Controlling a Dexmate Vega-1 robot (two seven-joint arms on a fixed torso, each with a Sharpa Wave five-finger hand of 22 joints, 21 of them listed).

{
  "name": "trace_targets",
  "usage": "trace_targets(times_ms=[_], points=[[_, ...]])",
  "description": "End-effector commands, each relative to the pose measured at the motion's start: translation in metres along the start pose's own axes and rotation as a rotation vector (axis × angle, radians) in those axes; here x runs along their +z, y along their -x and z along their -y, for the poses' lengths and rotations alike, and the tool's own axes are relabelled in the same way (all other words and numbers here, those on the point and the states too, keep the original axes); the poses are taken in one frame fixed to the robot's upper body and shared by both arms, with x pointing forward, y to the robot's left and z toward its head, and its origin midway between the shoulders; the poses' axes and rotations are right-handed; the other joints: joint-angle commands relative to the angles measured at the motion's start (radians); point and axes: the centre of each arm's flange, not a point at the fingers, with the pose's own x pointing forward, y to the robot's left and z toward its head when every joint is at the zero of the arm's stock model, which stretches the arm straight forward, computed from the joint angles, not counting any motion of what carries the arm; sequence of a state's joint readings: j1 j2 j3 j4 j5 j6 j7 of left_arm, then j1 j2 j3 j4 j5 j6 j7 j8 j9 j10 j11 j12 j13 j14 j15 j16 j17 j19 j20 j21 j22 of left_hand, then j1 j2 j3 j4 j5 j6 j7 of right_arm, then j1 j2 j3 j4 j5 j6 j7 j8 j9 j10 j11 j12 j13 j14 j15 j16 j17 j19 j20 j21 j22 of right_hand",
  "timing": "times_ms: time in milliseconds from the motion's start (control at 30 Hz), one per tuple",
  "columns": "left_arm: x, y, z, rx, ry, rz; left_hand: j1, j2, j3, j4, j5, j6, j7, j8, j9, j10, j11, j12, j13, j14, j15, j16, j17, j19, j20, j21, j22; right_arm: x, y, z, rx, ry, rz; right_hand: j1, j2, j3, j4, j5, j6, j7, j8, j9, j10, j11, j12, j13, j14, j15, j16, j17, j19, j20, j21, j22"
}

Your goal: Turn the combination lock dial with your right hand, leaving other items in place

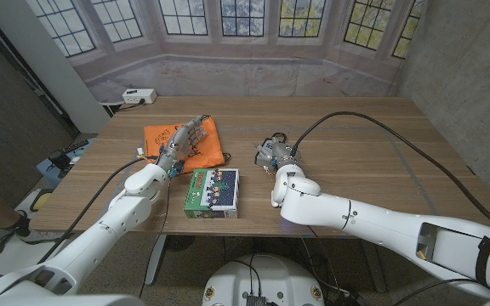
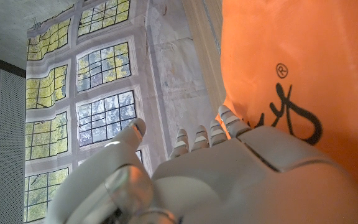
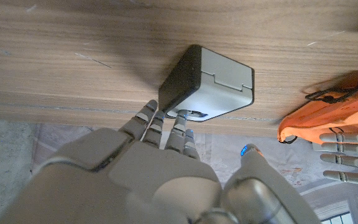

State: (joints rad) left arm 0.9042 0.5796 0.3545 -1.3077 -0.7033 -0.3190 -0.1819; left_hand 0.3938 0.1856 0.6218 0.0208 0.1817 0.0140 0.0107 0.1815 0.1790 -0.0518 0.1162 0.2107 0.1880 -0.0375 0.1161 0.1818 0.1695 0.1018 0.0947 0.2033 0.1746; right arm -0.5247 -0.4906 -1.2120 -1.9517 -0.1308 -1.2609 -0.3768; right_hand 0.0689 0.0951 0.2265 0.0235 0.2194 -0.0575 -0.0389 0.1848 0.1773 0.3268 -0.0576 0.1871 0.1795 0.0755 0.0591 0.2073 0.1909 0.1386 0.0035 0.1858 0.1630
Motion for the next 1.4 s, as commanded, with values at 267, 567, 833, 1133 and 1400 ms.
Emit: trace_targets(times_ms=[267,567,833,1133,1400], points=[[-0.002,0.003,-0.001,0.001,0.003,-0.002,0.012,0.003,0.004,-0.004,0.006,-0.005,-0.005,0.003,0.004,0.005,-0.002,-0.002,0.006,0.006,0.002,0.002,0.004,0.010,0.002,0.000,0.004,0.002,0.008,-0.009,0.012,-0.005,-0.009,0.009,0.004,0.012,-0.002,0.006,-0.018,0.026,-0.003,0.002,0.029,0.006,0.010,0.004,0.009,-0.002,0.000,0.002,0.001,-0.007,0.000,0.003],[-0.002,0.010,0.000,0.007,0.003,0.002,0.012,0.003,0.004,-0.004,0.006,-0.005,-0.004,0.003,0.004,0.007,-0.002,-0.002,0.006,0.007,0.001,0.002,0.004,0.011,0.002,0.000,0.004,0.004,0.012,-0.014,0.018,-0.005,-0.009,0.015,0.006,0.018,-0.005,0.007,-0.041,0.071,-0.005,0.002,0.055,0.002,0.013,0.003,0.014,-0.010,0.000,0.001,-0.006,-0.015,-0.002,0.004],[-0.002,0.017,-0.002,0.017,0.004,0.002,0.012,0.003,0.005,-0.004,0.007,-0.005,-0.004,0.003,0.004,0.006,-0.001,-0.002,0.006,0.008,0.002,0.002,0.004,0.011,0.002,0.000,0.004,0.006,0.012,-0.018,0.027,0.003,-0.004,0.019,0.009,0.022,-0.007,0.007,-0.050,0.094,-0.005,0.002,0.066,-0.004,0.013,0.003,0.020,-0.015,0.001,0.000,-0.011,-0.025,-0.002,0.004],[-0.003,0.019,0.000,0.014,0.006,0.004,0.011,0.003,0.005,-0.002,0.007,-0.004,-0.003,0.003,0.004,0.007,0.000,-0.002,0.006,0.008,0.002,0.002,0.005,0.011,0.003,0.000,0.004,0.008,0.016,-0.013,0.010,0.011,0.007,0.022,0.009,0.025,-0.010,0.007,-0.050,0.097,-0.002,0.002,0.067,-0.005,0.011,0.003,0.024,-0.016,0.001,0.000,-0.013,-0.027,-0.002,0.004],[-0.002,0.018,0.002,0.013,0.007,0.010,0.011,0.003,0.006,-0.003,0.007,-0.005,-0.004,0.003,0.004,0.007,-0.001,-0.002,0.006,0.008,0.002,0.002,0.004,0.011,0.002,0.000,0.004,0.009,0.017,-0.006,-0.008,0.019,0.022,0.025,0.008,0.026,-0.012,0.007,-0.045,0.095,0.001,0.002,0.066,-0.006,0.009,0.003,0.027,-0.014,0.002,-0.001,-0.013,-0.027,-0.002,0.003]])
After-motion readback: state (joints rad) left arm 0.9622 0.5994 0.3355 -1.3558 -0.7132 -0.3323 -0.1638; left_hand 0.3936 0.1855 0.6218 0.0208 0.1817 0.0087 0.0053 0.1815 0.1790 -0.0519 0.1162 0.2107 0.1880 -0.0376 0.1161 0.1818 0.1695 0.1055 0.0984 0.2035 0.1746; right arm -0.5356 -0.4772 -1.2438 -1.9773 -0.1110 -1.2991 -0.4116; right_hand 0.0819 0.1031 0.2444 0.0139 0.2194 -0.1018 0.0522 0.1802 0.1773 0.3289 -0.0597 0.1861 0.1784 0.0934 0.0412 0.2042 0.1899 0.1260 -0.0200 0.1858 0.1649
